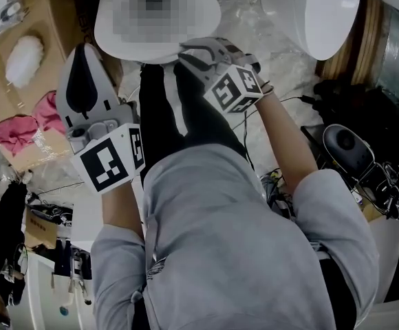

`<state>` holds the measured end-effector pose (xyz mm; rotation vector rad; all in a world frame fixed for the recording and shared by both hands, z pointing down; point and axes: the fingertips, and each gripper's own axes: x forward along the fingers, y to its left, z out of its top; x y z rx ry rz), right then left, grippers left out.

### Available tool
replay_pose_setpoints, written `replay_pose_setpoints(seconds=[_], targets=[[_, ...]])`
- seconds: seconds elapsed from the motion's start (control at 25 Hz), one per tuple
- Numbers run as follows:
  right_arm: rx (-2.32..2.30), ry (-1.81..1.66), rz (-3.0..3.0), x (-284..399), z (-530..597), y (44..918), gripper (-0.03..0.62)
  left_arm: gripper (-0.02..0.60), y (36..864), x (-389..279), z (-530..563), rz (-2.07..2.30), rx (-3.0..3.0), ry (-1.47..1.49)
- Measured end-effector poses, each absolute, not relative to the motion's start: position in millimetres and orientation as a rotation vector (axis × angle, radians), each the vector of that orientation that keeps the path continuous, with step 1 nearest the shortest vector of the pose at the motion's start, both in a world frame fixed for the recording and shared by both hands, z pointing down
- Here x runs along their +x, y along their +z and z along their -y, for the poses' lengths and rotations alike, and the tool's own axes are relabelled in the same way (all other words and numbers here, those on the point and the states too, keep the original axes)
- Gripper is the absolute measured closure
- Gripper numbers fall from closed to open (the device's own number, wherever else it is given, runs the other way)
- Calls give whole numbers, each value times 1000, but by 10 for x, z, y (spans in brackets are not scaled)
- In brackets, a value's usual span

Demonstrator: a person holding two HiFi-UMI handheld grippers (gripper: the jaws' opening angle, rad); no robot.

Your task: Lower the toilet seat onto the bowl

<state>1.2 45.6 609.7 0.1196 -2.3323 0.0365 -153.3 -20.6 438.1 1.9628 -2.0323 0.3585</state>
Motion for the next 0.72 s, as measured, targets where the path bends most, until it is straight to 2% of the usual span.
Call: replay_pose_setpoints(seconds=[0.72], targets=[[-37, 80, 2266, 134, -909, 6606, 519, 581, 4654, -1441, 161, 2010, 1928, 401]])
